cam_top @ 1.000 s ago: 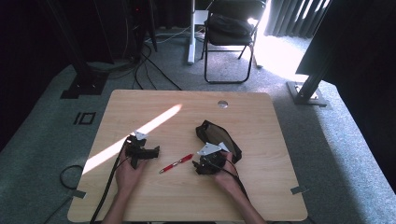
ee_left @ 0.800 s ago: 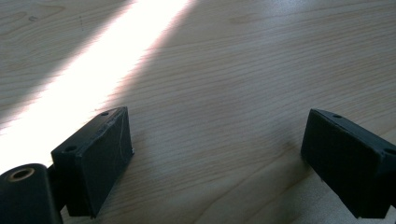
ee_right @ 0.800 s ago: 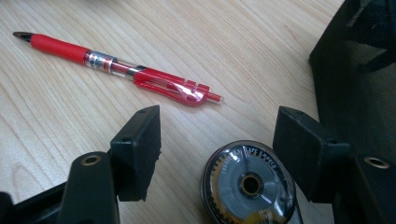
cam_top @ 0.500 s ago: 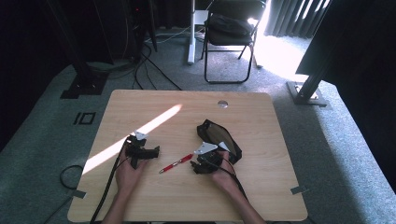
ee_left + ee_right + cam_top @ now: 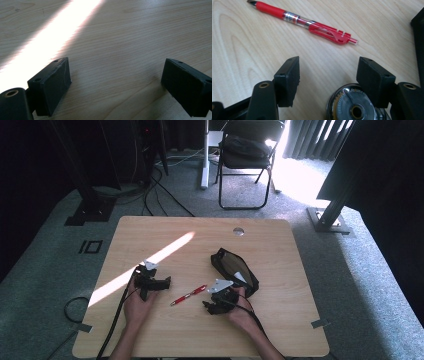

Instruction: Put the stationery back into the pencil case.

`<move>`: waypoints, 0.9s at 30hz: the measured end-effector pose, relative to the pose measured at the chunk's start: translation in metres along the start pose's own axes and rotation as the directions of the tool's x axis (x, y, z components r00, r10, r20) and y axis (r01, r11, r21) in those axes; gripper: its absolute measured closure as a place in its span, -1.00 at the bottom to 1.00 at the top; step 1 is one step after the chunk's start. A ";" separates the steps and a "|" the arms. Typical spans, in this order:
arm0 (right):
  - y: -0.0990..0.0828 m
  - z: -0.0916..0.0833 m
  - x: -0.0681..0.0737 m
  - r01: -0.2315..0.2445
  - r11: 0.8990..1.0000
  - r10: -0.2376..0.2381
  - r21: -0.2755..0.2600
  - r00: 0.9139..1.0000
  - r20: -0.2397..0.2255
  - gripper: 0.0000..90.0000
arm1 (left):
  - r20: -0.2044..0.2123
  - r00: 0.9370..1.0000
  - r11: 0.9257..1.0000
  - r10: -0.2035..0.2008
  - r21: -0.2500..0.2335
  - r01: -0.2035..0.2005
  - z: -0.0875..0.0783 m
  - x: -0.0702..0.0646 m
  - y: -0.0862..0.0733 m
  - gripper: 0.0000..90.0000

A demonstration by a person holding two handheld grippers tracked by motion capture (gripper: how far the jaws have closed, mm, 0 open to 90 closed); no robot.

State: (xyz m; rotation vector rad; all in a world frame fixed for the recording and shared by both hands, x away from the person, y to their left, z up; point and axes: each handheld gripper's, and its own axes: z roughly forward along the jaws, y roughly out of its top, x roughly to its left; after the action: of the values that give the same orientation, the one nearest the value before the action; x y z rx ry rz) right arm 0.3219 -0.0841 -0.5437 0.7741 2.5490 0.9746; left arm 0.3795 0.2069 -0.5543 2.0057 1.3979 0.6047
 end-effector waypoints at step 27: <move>-0.052 -0.058 0.006 -0.061 0.998 0.061 -0.021 0.998 -0.011 0.01 | 0.000 1.000 1.000 0.000 0.000 0.000 0.000 0.000 0.000 -0.80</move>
State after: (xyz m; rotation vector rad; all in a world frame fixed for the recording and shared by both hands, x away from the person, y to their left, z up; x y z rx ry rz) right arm 0.2716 -0.1431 -0.5382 0.8479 2.5328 1.0255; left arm 0.3795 0.2069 -0.5543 2.0053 1.3978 0.6052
